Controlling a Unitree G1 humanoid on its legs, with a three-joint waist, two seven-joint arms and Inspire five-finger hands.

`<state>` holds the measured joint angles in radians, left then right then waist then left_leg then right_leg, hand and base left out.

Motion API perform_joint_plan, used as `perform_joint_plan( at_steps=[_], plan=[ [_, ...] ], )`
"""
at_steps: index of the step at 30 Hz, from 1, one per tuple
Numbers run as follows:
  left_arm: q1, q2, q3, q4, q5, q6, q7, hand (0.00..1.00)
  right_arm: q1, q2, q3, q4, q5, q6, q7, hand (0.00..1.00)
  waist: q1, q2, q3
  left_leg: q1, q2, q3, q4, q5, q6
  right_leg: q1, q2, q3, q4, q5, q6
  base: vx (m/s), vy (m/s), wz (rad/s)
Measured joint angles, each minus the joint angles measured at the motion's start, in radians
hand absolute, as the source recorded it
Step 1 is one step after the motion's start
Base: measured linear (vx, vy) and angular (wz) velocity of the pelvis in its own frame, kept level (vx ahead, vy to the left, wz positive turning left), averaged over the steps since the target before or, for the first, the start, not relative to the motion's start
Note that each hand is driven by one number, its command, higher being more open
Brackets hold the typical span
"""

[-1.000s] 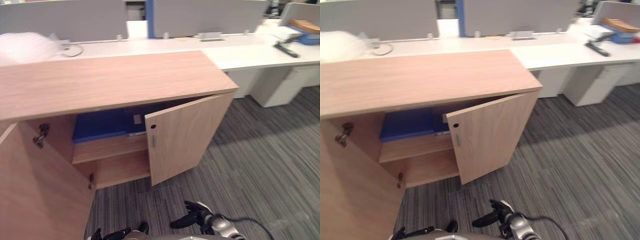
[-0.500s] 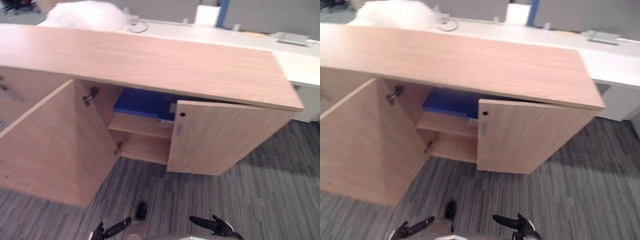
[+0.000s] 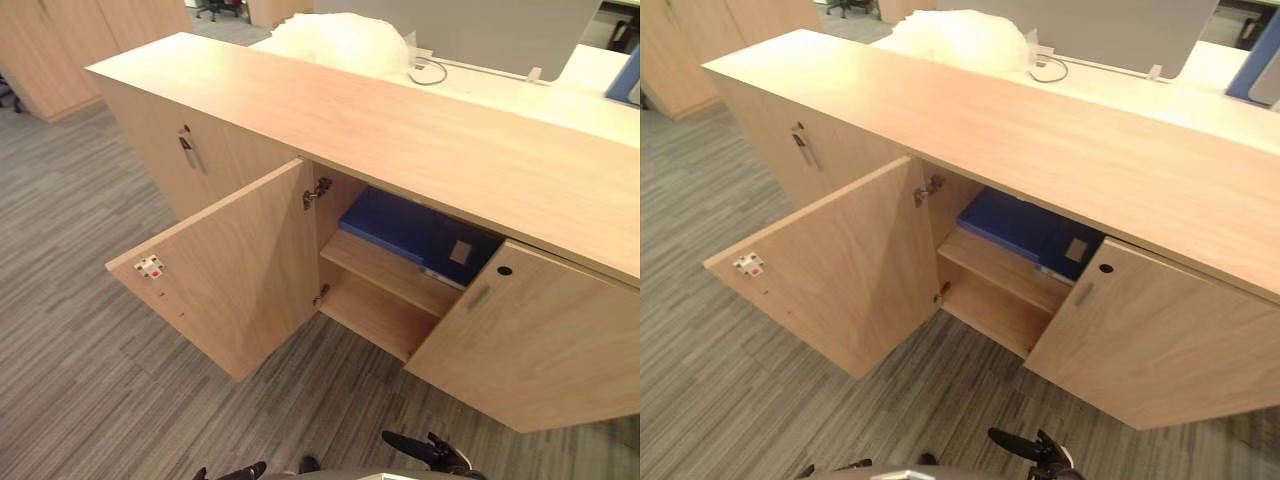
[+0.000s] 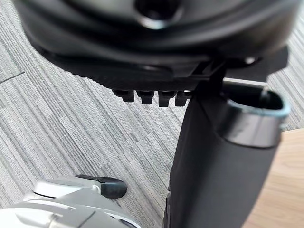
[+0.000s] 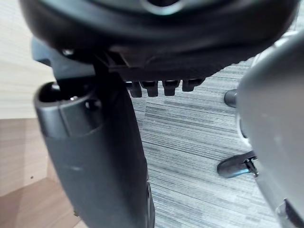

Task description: Walk over to the cabinet, pick up the folder, carry it to the office cabinet, place the folder inside the office cabinet, then close the office cabinet door

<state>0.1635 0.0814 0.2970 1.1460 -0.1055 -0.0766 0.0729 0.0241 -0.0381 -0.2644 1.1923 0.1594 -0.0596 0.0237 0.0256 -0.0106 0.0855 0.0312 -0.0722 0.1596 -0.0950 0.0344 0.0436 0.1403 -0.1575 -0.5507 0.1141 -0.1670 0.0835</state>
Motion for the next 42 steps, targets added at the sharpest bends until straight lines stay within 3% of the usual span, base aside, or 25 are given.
perform_joint_plan(
  at_steps=[9, 15, 19, 24, 27, 36, 42],
  plan=[
    [0.019, 0.013, -0.008, -0.015, -0.012, -0.002, -0.019, 1.00, -0.003, 0.010, -0.010, 0.023, 0.000, 0.006, -0.001, 1.00, -0.011, -0.021, -0.002, 0.008, 0.001, -0.014, 0.000, 0.009, -0.014, 0.020, 0.006, -0.019, -0.005, 0.001, -0.002, 0.00, -0.046, 0.07],
    [0.129, -0.044, 0.007, -0.401, -0.031, 0.021, -0.027, 1.00, -0.002, 0.012, -0.029, 0.018, 0.000, 0.003, -0.001, 1.00, -0.023, -0.025, -0.005, -0.004, 0.000, -0.012, -0.001, 0.009, -0.013, 0.009, 0.006, -0.019, -0.010, 0.001, -0.002, -0.06, -0.009, -0.01],
    [0.101, -0.054, 0.142, -0.559, 0.011, 0.046, -0.059, 1.00, 0.007, 0.017, -0.029, -0.011, -0.005, 0.013, 0.019, 1.00, -0.027, -0.023, -0.006, -0.013, 0.002, 0.001, -0.001, 0.012, -0.009, 0.005, 0.013, -0.010, -0.037, 0.001, -0.002, -0.07, -0.012, -0.13],
    [0.044, -0.001, 0.314, -0.645, 0.099, 0.101, -0.047, 1.00, 0.016, 0.019, -0.028, -0.050, -0.048, 0.039, 0.045, 1.00, -0.029, -0.020, -0.006, -0.009, 0.007, 0.023, -0.001, 0.009, -0.010, 0.008, 0.022, 0.010, -0.054, 0.004, -0.007, -0.01, -0.009, -0.10],
    [0.025, 0.044, 0.347, -0.652, 0.118, 0.125, -0.029, 1.00, 0.019, 0.019, -0.027, -0.053, -0.053, 0.043, 0.055, 1.00, -0.026, -0.018, -0.007, -0.002, 0.008, 0.027, -0.001, 0.002, -0.013, 0.018, 0.025, 0.014, -0.065, 0.006, -0.011, 0.02, -0.015, -0.02],
    [-0.019, 0.127, 0.353, -0.690, 0.157, 0.147, -0.007, 1.00, 0.029, 0.018, 0.014, -0.073, -0.080, 0.052, 0.070, 1.00, -0.002, -0.016, -0.010, 0.018, 0.037, 0.055, 0.000, -0.004, -0.019, 0.020, 0.051, 0.064, -0.062, 0.026, -0.046, 0.01, -0.024, -0.10],
    [-0.044, 0.161, 0.351, -0.691, 0.185, 0.152, -0.002, 1.00, 0.036, 0.011, 0.038, -0.082, -0.079, 0.056, 0.085, 1.00, 0.000, -0.008, -0.019, 0.026, 0.050, 0.077, 0.000, -0.001, -0.025, 0.016, 0.059, 0.091, -0.054, 0.028, -0.047, -0.04, -0.025, -0.12]
  ],
)
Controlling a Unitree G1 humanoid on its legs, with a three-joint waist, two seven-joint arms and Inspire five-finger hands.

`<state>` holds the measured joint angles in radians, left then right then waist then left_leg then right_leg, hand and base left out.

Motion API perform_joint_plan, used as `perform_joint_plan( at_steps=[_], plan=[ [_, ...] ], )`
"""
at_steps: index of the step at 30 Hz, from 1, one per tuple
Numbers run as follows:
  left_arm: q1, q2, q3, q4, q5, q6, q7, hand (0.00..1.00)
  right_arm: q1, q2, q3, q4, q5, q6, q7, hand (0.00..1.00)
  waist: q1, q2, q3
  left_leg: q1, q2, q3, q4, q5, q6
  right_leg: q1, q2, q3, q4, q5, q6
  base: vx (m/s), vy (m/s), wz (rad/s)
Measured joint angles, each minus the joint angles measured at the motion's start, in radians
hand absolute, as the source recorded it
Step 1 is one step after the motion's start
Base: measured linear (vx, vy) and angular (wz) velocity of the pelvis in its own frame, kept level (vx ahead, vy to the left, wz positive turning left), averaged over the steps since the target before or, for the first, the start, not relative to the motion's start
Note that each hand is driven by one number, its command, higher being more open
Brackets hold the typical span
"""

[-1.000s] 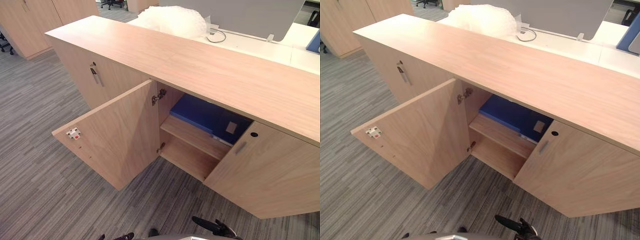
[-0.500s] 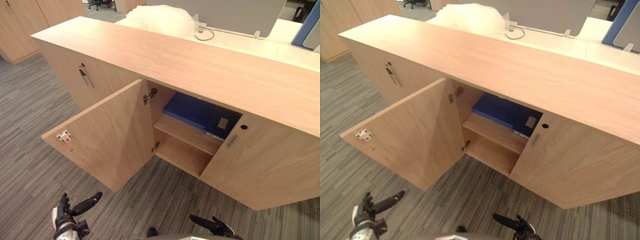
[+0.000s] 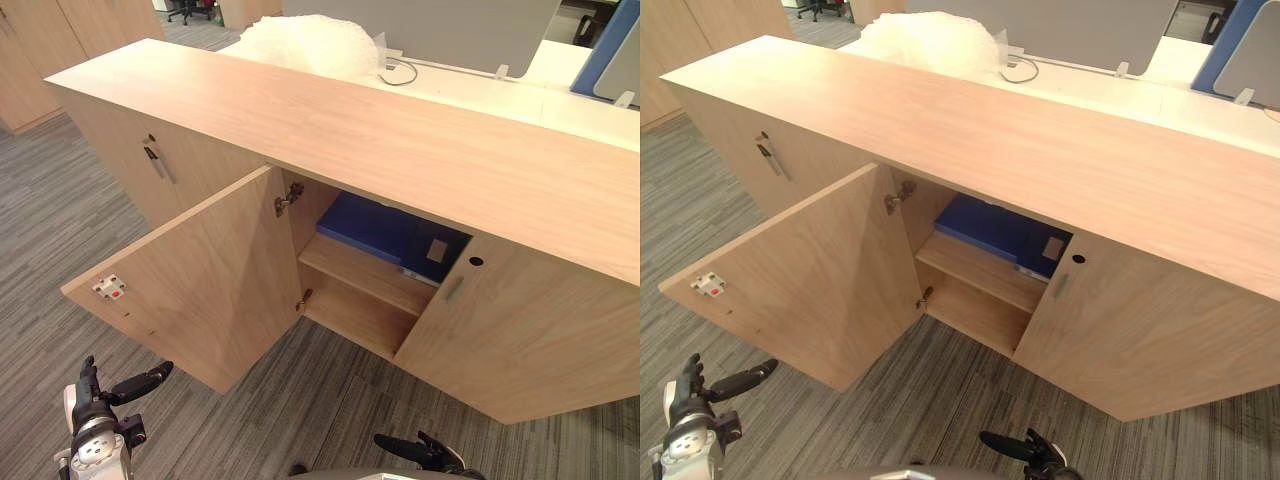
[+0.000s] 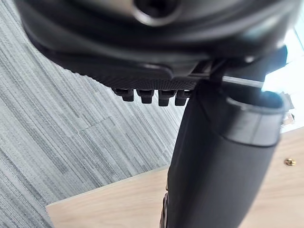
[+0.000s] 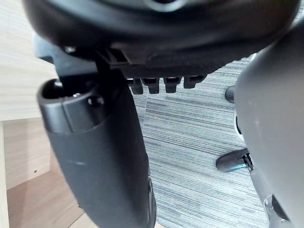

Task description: Walk over to the cabinet, pick up the folder, carry it to the office cabinet, place the folder inside the office cabinet, then close the office cabinet door

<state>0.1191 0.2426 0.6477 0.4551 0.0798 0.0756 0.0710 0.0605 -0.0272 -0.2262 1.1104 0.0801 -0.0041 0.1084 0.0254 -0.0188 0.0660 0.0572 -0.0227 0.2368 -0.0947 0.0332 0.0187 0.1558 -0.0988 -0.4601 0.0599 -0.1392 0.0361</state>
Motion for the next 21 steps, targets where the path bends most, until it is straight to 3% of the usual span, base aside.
perform_joint_plan(
  at_steps=[5, 21],
  plan=[
    [-0.030, 0.037, -0.016, -0.002, 0.033, 0.000, 0.008, 1.00, 0.002, -0.010, 0.029, -0.002, 0.000, 0.000, 0.010, 1.00, 0.001, 0.012, -0.006, -0.003, 0.014, 0.002, 0.000, 0.004, -0.005, -0.014, 0.008, 0.009, 0.019, 0.000, 0.000, -0.08, -0.016, -0.04],
    [-0.157, 0.197, -0.032, 0.083, 0.047, 0.000, 0.011, 1.00, 0.020, -0.018, 0.050, -0.009, 0.000, -0.005, 0.013, 1.00, 0.027, 0.006, -0.009, -0.013, 0.009, 0.006, -0.001, 0.010, -0.013, -0.011, 0.010, 0.021, -0.014, -0.003, 0.001, -0.06, -0.004, -0.03]
  ],
)
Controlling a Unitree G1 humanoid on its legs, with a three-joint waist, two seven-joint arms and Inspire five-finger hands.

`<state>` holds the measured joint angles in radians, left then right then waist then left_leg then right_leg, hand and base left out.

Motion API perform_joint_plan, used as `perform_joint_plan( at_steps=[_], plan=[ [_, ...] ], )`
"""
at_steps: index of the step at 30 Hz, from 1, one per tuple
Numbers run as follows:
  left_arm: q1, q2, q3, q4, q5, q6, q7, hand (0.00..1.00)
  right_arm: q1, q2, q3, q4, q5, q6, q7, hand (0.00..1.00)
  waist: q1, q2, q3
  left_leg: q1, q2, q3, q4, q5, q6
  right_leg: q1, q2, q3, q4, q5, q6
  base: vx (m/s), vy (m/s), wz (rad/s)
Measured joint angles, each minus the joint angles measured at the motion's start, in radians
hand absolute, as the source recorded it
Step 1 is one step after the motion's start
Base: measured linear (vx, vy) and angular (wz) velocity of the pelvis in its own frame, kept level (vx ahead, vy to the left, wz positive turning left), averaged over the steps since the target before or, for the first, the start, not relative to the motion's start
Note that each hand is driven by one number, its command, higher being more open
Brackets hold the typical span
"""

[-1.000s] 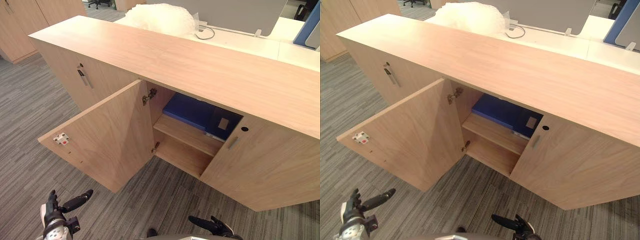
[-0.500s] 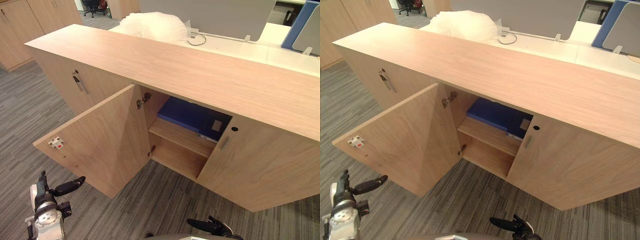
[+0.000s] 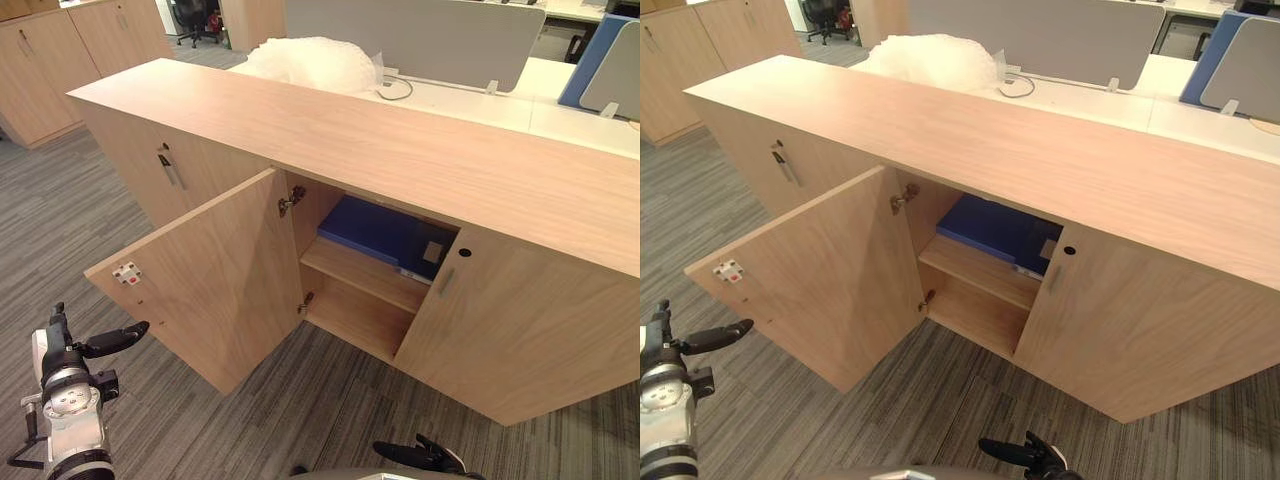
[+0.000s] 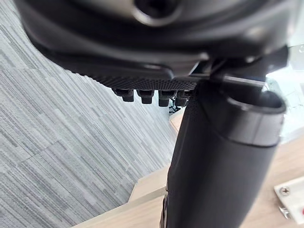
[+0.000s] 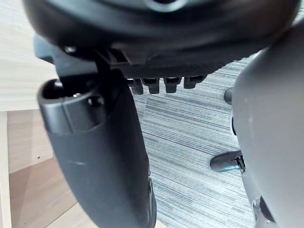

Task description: Walk over to the cabinet, pick up the folder, carry it to the office cabinet, place the folder inside the office cabinet, then close the office cabinet door

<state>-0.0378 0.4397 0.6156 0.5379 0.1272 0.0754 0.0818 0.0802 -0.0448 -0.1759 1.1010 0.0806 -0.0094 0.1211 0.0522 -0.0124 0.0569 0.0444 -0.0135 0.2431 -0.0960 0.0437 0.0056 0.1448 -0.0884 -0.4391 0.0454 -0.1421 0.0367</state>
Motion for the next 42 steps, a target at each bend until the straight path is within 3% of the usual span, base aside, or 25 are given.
perform_joint_plan(
  at_steps=[7, 13, 20, 26, 29, 32, 38, 42],
  plan=[
    [-0.046, 0.035, -0.104, 0.127, -0.064, 0.000, -0.039, 1.00, 0.001, 0.006, -0.001, 0.004, 0.000, 0.000, 0.000, 1.00, 0.003, -0.013, -0.006, 0.011, -0.004, -0.002, 0.001, 0.002, 0.003, 0.012, -0.002, 0.000, 0.000, 0.000, 0.000, 0.03, -0.003, 0.04],
    [-0.124, 0.084, -0.229, 0.287, -0.373, -0.001, -0.148, 1.00, -0.007, 0.007, -0.040, 0.025, 0.001, 0.002, 0.000, 1.00, 0.001, -0.009, -0.005, 0.015, 0.002, -0.001, 0.001, 0.005, -0.003, 0.012, 0.001, 0.002, 0.008, 0.001, -0.001, -0.02, -0.009, 0.00],
    [-0.197, 0.133, -0.344, 0.385, -0.521, -0.001, -0.148, 1.00, -0.017, -0.003, -0.052, 0.045, 0.003, 0.005, -0.002, 1.00, -0.001, 0.002, 0.002, 0.006, 0.008, -0.007, 0.000, 0.014, -0.009, -0.004, 0.001, 0.000, 0.030, 0.001, -0.001, -0.06, -0.003, 0.01],
    [-0.231, 0.134, -0.421, 0.399, -0.548, -0.001, -0.136, 1.00, -0.021, -0.002, -0.079, 0.051, 0.003, 0.006, -0.003, 1.00, 0.000, 0.005, 0.003, -0.010, 0.003, -0.015, 0.000, 0.020, -0.002, -0.014, -0.003, -0.012, 0.028, -0.001, 0.001, -0.09, 0.008, 0.05],
    [-0.207, 0.133, -0.485, 0.318, -0.504, 0.000, -0.115, 1.00, -0.019, -0.003, -0.089, 0.050, 0.003, 0.005, -0.003, 1.00, 0.005, -0.001, 0.005, -0.027, -0.003, -0.031, 0.000, 0.026, 0.004, -0.023, -0.007, -0.028, 0.023, -0.001, 0.003, -0.06, 0.011, 0.16],
    [-0.115, 0.145, -0.565, 0.167, -0.500, 0.001, -0.126, 1.00, -0.010, -0.005, -0.097, 0.053, 0.001, 0.006, -0.003, 1.00, 0.027, -0.002, 0.005, -0.029, -0.015, -0.038, 0.000, 0.024, 0.007, -0.018, -0.018, -0.039, 0.021, -0.001, 0.011, 0.00, 0.028, 0.15],
    [0.119, 0.343, -0.806, -0.206, -0.460, 0.001, -0.224, 1.00, -0.011, -0.014, -0.087, 0.077, -0.008, -0.002, 0.000, 1.00, 0.053, -0.002, 0.005, -0.027, -0.036, -0.044, 0.001, 0.028, 0.014, -0.003, -0.035, -0.057, 0.022, 0.006, 0.024, 0.02, 0.034, 0.18],
    [0.191, 0.432, -0.957, -0.457, -0.315, 0.000, -0.310, 1.00, -0.020, -0.027, -0.078, 0.107, -0.038, -0.017, 0.014, 1.00, 0.059, 0.006, 0.000, -0.040, -0.044, -0.047, 0.001, 0.031, 0.022, -0.009, -0.042, -0.057, 0.016, 0.013, 0.035, -0.05, 0.046, 0.10]
  ],
)
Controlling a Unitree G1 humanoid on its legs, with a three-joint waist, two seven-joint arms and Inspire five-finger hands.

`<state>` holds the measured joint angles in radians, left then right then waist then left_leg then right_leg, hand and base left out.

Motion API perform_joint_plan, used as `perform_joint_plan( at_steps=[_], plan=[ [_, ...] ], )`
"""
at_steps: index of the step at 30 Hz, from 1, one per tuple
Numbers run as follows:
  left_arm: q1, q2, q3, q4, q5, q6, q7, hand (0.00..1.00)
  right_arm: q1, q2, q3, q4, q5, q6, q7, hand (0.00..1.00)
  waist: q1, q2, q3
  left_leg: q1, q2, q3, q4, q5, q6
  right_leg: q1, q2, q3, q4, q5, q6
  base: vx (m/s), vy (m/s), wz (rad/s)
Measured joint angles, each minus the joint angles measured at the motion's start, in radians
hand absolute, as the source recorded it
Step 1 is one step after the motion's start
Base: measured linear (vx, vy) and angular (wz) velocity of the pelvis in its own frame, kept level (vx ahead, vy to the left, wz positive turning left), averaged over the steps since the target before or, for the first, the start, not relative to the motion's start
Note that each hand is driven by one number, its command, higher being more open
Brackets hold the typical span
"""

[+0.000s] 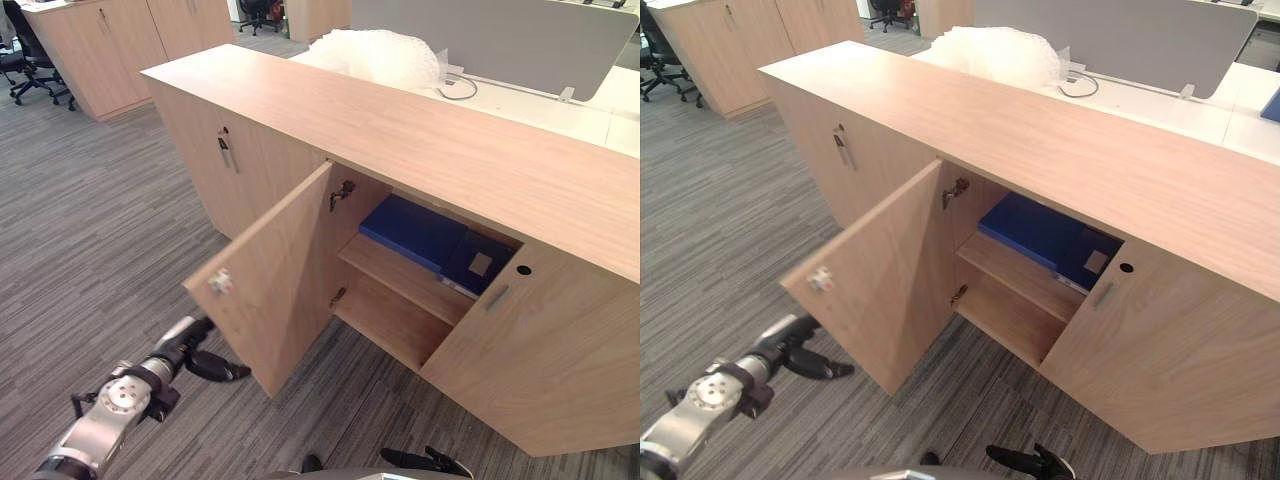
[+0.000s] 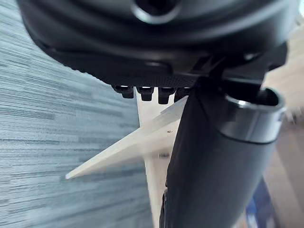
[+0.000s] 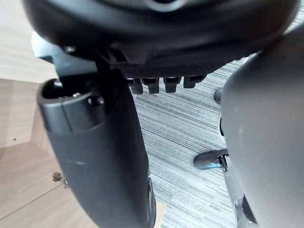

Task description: Walk over to the cabinet, pick up the folder, carry it to the office cabinet, place the folder inside the office cabinet, then close the office cabinet door

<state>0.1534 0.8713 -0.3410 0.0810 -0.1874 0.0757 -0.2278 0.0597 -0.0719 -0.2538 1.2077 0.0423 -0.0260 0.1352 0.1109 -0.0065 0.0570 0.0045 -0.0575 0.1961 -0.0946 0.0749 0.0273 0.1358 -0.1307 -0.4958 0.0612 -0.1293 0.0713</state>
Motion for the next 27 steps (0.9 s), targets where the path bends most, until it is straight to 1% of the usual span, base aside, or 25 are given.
perform_joint_plan(
  at_steps=[2, 3, 4, 6, 8, 9, 11, 12, 14, 17, 19, 22, 24, 26, 27],
  plan=[
    [-0.002, 0.002, -0.101, -0.171, 0.085, -0.015, -0.071, 1.00, -0.004, -0.013, 0.000, 0.007, -0.002, 0.000, 0.009, 1.00, -0.009, 0.014, -0.011, -0.028, -0.004, 0.002, 0.000, 0.002, 0.018, -0.020, -0.001, 0.005, -0.012, 0.015, 0.008, -0.09, 0.065, -0.02],
    [-0.005, -0.009, -0.125, -0.213, 0.114, -0.027, -0.084, 1.00, -0.006, -0.014, 0.000, 0.007, -0.002, -0.001, 0.009, 1.00, -0.015, 0.015, -0.012, -0.031, -0.004, 0.003, 0.000, 0.002, 0.019, -0.023, -0.001, 0.007, -0.015, 0.021, 0.009, -0.10, 0.089, -0.13],
    [-0.017, -0.038, -0.177, -0.285, 0.164, -0.098, -0.115, 1.00, -0.008, -0.012, 0.000, 0.007, -0.002, -0.001, 0.009, 1.00, -0.028, 0.010, -0.019, -0.036, -0.006, 0.005, 0.000, 0.003, 0.020, -0.028, -0.002, 0.014, -0.019, 0.029, 0.008, -0.08, 0.081, -0.09],
    [-0.039, -0.082, -0.199, -0.339, 0.207, -0.177, -0.113, 1.00, -0.009, -0.006, 0.000, 0.007, -0.001, -0.002, 0.009, 1.00, -0.043, 0.002, -0.030, -0.039, -0.008, 0.004, 0.000, 0.004, 0.022, -0.030, -0.003, 0.013, -0.023, 0.034, 0.011, -0.05, 0.060, -0.02],
    [-0.095, -0.094, -0.243, -0.431, 0.244, -0.306, -0.114, 1.00, -0.014, -0.004, 0.004, 0.025, -0.001, -0.010, 0.008, 1.00, -0.066, -0.005, -0.047, -0.039, -0.011, -0.002, 0.000, 0.009, 0.029, -0.029, -0.004, 0.010, -0.023, 0.035, 0.012, -0.01, 0.026, 0.04],
    [-0.106, -0.096, -0.251, -0.453, 0.252, -0.332, -0.113, 1.00, -0.015, -0.005, 0.006, 0.030, -0.001, -0.012, 0.008, 1.00, -0.069, -0.006, -0.053, -0.039, -0.012, -0.003, 0.000, 0.010, 0.031, -0.029, -0.005, 0.010, -0.023, 0.035, 0.013, 0.00, 0.000, 0.00],
    [-0.130, -0.115, -0.276, -0.489, 0.270, -0.387, -0.102, 1.00, -0.020, -0.013, 0.009, 0.046, -0.001, -0.018, 0.007, 1.00, -0.070, 0.006, -0.066, -0.039, -0.013, -0.008, 0.000, 0.013, 0.036, -0.027, -0.005, 0.006, -0.023, 0.035, 0.013, -0.02, 0.008, 0.07],
    [-0.132, -0.128, -0.285, -0.489, 0.275, -0.397, -0.101, 1.00, -0.024, -0.017, 0.009, 0.055, -0.001, -0.018, 0.006, 1.00, -0.072, 0.014, -0.071, -0.039, -0.013, -0.011, 0.000, 0.013, 0.036, -0.026, -0.005, 0.002, -0.023, 0.035, 0.012, -0.02, 0.002, 0.09],
    [-0.132, -0.143, -0.314, -0.485, 0.278, -0.396, -0.101, 1.00, -0.027, -0.022, 0.009, 0.065, -0.001, -0.018, 0.006, 1.00, -0.071, 0.031, -0.082, -0.039, -0.012, -0.013, 0.000, 0.014, 0.036, -0.024, -0.003, 0.000, -0.024, 0.034, 0.012, -0.03, -0.003, 0.06],
    [-0.131, -0.167, -0.358, -0.463, 0.278, -0.393, -0.105, 1.00, -0.027, -0.028, 0.009, 0.067, -0.001, -0.016, 0.005, 1.00, -0.073, 0.040, -0.087, -0.032, -0.011, -0.013, 0.000, 0.016, 0.039, -0.015, 0.000, -0.001, -0.029, 0.034, 0.012, -0.02, -0.006, 0.00],
    [-0.127, -0.201, -0.369, -0.440, 0.278, -0.393, -0.108, 1.00, -0.026, -0.027, 0.008, 0.067, -0.001, -0.016, 0.003, 1.00, -0.076, 0.039, -0.088, -0.026, -0.010, -0.012, 0.000, 0.016, 0.039, -0.010, 0.001, 0.001, -0.030, 0.034, 0.011, -0.03, -0.008, -0.03],
    [-0.097, -0.265, -0.366, -0.371, 0.270, -0.387, -0.108, 1.00, -0.032, -0.016, -0.006, 0.062, -0.001, -0.003, -0.008, 1.00, -0.092, 0.023, -0.073, -0.002, -0.008, -0.010, -0.001, 0.014, 0.037, 0.013, 0.004, 0.001, -0.040, 0.032, 0.008, -0.04, -0.012, -0.04],
    [-0.066, -0.324, -0.356, -0.296, 0.238, -0.361, -0.112, 1.00, -0.033, -0.009, -0.021, 0.060, -0.002, 0.002, -0.010, 1.00, -0.098, 0.012, -0.063, 0.011, -0.005, -0.002, -0.001, 0.010, 0.031, 0.023, 0.006, 0.008, -0.044, 0.030, 0.006, -0.03, -0.006, -0.14],
    [-0.016, -0.433, -0.311, -0.133, 0.158, -0.319, -0.127, 1.00, -0.035, -0.004, -0.049, 0.058, -0.003, 0.007, -0.011, 1.00, -0.106, 0.006, -0.058, 0.019, 0.002, 0.021, -0.001, 0.003, 0.020, 0.022, 0.011, 0.032, -0.047, 0.030, 0.006, -0.03, 0.001, -0.29],
    [-0.003, -0.461, -0.294, -0.085, 0.123, -0.304, -0.127, 1.00, -0.036, -0.003, -0.054, 0.055, -0.003, 0.010, -0.011, 1.00, -0.111, 0.004, -0.056, 0.021, 0.004, 0.028, -0.001, 0.002, 0.019, 0.022, 0.012, 0.037, -0.048, 0.030, 0.006, -0.02, 0.002, -0.32]
  ],
)
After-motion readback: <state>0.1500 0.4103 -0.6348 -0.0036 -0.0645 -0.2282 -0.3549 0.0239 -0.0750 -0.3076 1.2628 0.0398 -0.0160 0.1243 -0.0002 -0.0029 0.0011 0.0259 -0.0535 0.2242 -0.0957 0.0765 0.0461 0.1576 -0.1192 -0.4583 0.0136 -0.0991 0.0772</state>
